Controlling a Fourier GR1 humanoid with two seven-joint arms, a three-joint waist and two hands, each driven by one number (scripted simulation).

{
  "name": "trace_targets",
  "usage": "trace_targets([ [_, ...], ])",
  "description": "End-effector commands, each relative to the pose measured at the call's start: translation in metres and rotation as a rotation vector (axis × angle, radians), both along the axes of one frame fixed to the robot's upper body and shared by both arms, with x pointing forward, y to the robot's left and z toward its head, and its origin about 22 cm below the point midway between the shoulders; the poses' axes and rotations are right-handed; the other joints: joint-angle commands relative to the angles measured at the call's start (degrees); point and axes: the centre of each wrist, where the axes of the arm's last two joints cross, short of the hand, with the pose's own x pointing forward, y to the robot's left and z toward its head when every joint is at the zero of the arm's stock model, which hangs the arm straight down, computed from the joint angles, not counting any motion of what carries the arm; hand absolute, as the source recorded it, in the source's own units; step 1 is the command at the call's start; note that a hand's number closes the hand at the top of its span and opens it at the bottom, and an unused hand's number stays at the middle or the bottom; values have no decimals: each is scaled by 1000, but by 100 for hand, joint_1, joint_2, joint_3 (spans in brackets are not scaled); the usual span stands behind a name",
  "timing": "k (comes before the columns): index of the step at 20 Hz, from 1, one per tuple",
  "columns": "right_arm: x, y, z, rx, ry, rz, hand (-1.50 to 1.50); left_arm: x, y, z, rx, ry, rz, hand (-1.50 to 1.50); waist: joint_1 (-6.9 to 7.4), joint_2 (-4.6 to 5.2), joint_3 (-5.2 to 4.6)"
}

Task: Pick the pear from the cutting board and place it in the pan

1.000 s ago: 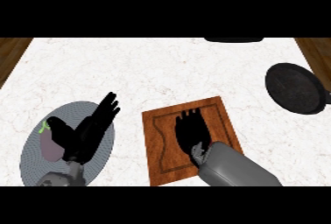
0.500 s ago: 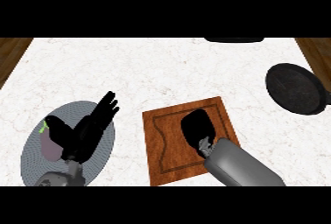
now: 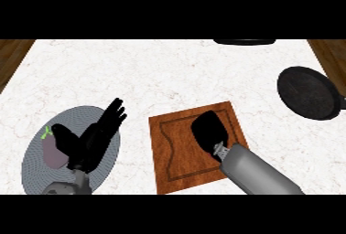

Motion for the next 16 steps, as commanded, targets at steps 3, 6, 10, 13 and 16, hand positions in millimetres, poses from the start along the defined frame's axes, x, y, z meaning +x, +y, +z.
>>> trace_targets([
  [3,-40,-96,-22,241,4,-24,150,-11,11,-11,15,24,40,0,-281,-7,20],
  [6,-68,-132,-18,414,-13,-44,150,-11,29,0,10,21,75,0,-515,-75,30],
  [10,-79,-162,19,611,-267,-14,150,-7,26,3,1,-7,104,0,-562,-94,24],
  [13,-91,-181,37,771,-370,-23,150,-11,29,-6,6,18,95,0,-511,-61,19],
  [16,-104,-197,56,947,-392,-81,150,-13,26,0,0,11,79,0,-437,-48,17],
])
